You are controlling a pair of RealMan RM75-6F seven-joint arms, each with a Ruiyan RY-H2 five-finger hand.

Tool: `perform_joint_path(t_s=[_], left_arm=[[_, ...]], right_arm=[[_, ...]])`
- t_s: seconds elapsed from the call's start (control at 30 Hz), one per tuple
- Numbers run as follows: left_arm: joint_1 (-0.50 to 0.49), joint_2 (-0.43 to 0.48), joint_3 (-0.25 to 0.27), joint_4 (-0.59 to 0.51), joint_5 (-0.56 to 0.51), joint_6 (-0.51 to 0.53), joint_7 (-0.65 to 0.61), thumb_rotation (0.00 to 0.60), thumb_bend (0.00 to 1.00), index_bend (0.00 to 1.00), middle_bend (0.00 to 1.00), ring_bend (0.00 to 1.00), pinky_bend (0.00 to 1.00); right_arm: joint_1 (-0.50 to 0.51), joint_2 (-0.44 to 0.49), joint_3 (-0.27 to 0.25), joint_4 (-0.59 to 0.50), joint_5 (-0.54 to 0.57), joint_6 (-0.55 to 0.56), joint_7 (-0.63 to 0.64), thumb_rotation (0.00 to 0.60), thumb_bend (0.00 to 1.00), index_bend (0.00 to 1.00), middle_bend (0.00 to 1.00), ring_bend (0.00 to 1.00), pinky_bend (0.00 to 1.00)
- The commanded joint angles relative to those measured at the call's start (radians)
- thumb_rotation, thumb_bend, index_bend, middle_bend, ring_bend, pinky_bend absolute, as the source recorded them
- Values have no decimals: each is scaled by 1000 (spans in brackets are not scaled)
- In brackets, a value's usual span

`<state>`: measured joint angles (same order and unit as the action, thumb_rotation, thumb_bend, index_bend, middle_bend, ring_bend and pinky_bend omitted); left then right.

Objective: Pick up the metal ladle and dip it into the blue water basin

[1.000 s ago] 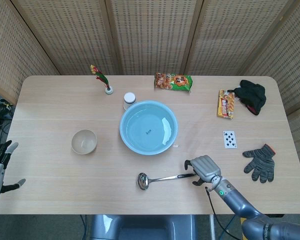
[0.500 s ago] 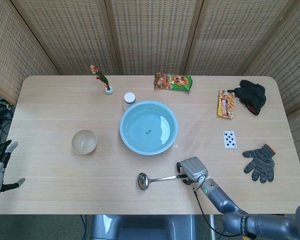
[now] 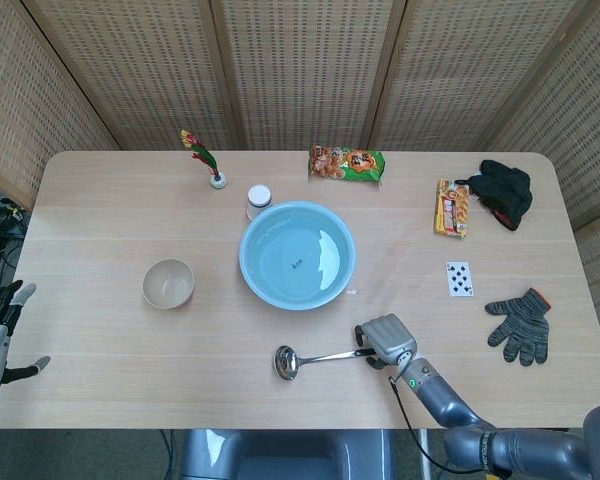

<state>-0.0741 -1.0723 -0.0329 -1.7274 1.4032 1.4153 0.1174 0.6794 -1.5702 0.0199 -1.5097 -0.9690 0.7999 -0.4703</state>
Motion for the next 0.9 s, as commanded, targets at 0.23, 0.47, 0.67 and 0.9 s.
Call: perform_joint_path(t_s=[0.23, 0.47, 0.67, 0.9], left_arm=[[-3, -1, 1, 7, 5, -1, -4, 600, 0, 0, 0, 0, 0], [-4, -3, 2, 8, 1, -3, -2, 600, 0, 0, 0, 0, 0], [-6, -5, 2, 7, -2, -6, 1, 600, 0, 0, 0, 0, 0], [-7, -4, 4, 7, -3, -9, 2, 600, 0, 0, 0, 0, 0]], right_arm=[[-5, -30, -10, 41, -12, 2, 27, 600, 506, 497, 985, 987, 1000], [-5, -45, -15, 67, -23, -4, 44, 600, 533, 522, 985, 987, 1000], [-5, -38, -14, 71, -23, -12, 61, 600, 679, 629, 989, 987, 1000], [-9, 11, -4, 29, -18, -22, 103, 600, 742, 735, 991, 987, 1000]])
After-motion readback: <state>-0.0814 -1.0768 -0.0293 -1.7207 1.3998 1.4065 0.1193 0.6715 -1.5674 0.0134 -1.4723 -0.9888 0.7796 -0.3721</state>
